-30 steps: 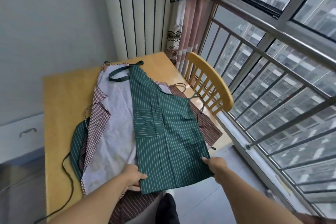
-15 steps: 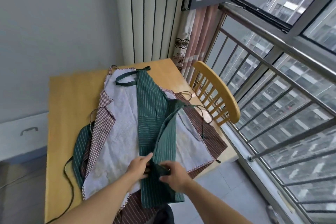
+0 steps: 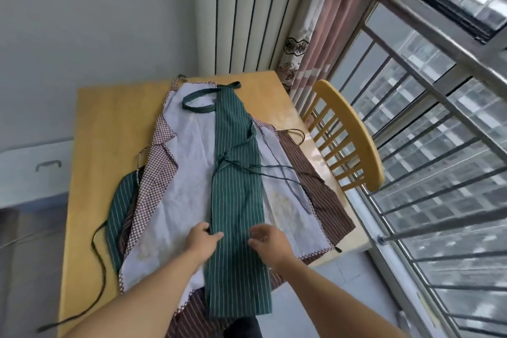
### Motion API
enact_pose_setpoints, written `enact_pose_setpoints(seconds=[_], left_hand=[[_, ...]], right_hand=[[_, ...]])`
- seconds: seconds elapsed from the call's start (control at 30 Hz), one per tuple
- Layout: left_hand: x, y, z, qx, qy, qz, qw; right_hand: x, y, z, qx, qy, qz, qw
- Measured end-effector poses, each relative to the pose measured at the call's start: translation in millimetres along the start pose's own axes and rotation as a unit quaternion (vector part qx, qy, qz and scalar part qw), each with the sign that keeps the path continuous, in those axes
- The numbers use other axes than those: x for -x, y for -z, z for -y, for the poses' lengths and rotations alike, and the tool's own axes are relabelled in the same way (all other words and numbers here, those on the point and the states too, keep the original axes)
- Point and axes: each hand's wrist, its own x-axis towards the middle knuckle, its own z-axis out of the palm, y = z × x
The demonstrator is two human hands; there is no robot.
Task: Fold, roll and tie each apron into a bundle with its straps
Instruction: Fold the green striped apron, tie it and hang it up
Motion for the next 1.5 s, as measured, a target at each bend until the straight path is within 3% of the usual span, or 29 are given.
enact_pose_setpoints(seconds=[0.17,0.3,0.53,0.63,0.73,0.83,0.9,0.97,1.03,1.07,1.23,1.33,1.5], left_hand=[[-21,7,-31,0.038,-0.018,-0.037,0.998],[-48,9,-65,0.036,-0.035,-0.109,0.993],[-98,6,-111,0.006,-0.054,-0.194,0.98],[-106,5,-126,-0.022,-0.096,-0.223,0.97],[-111,1,-133,-0.142,-0.225,-0.24,0.933],[-121,-1,-149,-0.221,-0.281,-0.179,0.917],[-117,-4,-165,-0.159,-0.281,-0.166,0.932],[-116,0,-185,0.088,-0.171,-0.126,0.973],[-124,14,-201,0.361,-0.012,-0.086,0.929],[-132,23,-200,0.421,0.032,-0.076,0.903],[-146,82,-183,0.561,0.069,-0.056,0.823],[-141,101,-172,0.606,0.08,-0.046,0.79],[-134,160,-153,0.615,0.081,-0.123,0.774]], right_hand=[[-44,43,8,0.062,-0.009,-0.066,0.996],[-89,75,22,0.157,0.034,-0.116,0.98],[-163,106,19,0.347,0.026,-0.062,0.935],[-177,113,10,0.378,0.054,-0.087,0.92],[-179,122,18,0.324,0.13,-0.114,0.93],[-174,133,62,0.169,0.171,-0.041,0.97],[-172,135,100,0.108,0.206,0.02,0.972],[-169,133,134,0.094,0.237,0.077,0.964],[-168,133,155,0.114,0.238,0.132,0.955],[-169,133,157,0.126,0.223,0.151,0.955],[-180,119,117,0.152,0.101,0.191,0.964],[-180,95,79,0.232,0.038,0.215,0.948],[-174,79,59,0.21,0.029,0.176,0.961]])
